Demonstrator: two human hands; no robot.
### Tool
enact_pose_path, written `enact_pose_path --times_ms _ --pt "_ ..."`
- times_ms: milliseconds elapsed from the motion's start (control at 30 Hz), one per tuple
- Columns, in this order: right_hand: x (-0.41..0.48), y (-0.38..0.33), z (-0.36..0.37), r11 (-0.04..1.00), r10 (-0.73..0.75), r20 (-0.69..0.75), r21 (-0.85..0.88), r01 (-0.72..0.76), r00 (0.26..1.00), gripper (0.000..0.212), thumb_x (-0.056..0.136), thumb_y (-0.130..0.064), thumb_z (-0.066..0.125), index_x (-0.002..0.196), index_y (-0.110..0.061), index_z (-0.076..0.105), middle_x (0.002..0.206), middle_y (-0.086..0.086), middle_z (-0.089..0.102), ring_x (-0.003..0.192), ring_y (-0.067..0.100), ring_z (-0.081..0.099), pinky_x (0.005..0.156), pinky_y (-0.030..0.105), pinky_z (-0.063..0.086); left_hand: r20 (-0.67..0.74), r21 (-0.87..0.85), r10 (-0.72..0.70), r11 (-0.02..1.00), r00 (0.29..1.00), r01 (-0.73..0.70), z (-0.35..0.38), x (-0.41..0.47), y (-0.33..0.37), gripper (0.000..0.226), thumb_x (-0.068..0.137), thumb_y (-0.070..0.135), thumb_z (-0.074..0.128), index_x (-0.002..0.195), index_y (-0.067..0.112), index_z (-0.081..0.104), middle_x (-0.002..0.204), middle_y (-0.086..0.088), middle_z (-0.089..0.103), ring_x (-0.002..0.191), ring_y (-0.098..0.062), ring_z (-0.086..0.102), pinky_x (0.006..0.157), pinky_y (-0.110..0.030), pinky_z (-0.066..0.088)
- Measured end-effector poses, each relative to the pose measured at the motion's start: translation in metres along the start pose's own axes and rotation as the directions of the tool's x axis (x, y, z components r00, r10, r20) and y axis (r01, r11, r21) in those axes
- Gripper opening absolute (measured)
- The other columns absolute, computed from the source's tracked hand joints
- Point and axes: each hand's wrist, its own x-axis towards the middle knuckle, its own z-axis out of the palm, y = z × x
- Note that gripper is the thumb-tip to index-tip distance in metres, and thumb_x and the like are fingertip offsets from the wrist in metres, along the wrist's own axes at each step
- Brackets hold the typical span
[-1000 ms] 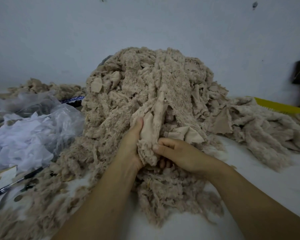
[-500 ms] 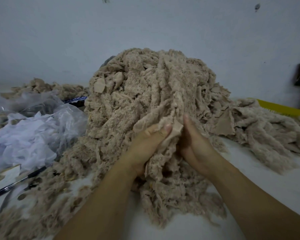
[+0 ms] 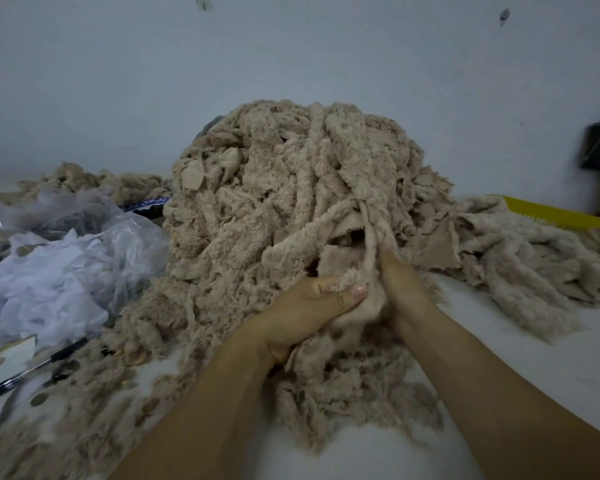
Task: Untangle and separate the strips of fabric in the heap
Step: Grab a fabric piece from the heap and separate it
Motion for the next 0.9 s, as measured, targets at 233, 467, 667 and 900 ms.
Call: enact_pose_path --times_ms 233,467,667,900 --pt "-0.003 -0.006 -0.007 0.999 0.022 0.081 0.047 -0.026 0.996 0.058 0.099 -0.056 0.041 0.059 -0.015 0.047 0.057 0.003 0.045 0.046 0.014 0.042 0.045 0.026 0.037 -0.126 -0.195 0.01 0.98 0.992 -0.035 -0.01 0.003 0.0 0.032 0.072 0.044 0.069 0.087 0.018 0.082 0.088 -0.007 0.077 0.073 -0.014 0.073 0.063 -0.022 0.057" --pt "-0.022 -0.001 0.008 0.981 -0.02 0.381 -0.171 0.091 0.924 0.04 0.093 -0.053 0.054 0.079 -0.025 0.079 0.089 0.004 0.077 0.082 0.015 0.074 0.06 0.022 0.056 -0.071 -0.05 -0.018 0.999 0.997 0.015 -0.006 0.003 -0.001 0.028 0.081 0.046 0.068 0.094 0.024 0.08 0.102 -0.004 0.077 0.092 -0.014 0.073 0.075 -0.023 0.056" --pt "-0.001 0.0 0.004 0.994 -0.012 0.27 -0.101 0.041 0.963 0.054 0.104 -0.044 0.037 0.079 -0.02 0.079 0.084 -0.002 0.074 0.076 0.008 0.071 0.063 0.023 0.054 0.019 0.088 -0.045 0.995 0.999 0.043 -0.003 0.001 -0.003 0.021 0.083 0.042 0.068 0.092 0.027 0.079 0.092 0.002 0.078 0.084 -0.009 0.073 0.07 -0.017 0.054" --pt "0.007 0.006 -0.002 0.991 -0.02 0.175 -0.129 0.043 0.984 0.051 0.104 -0.045 0.037 0.084 -0.022 0.078 0.092 -0.001 0.076 0.089 0.014 0.07 0.071 0.027 0.055 0.051 -0.011 -0.078 0.997 0.996 0.079 -0.011 0.003 -0.005 0.019 0.085 0.037 0.073 0.092 0.022 0.08 0.092 -0.004 0.077 0.081 -0.013 0.072 0.073 -0.022 0.057"
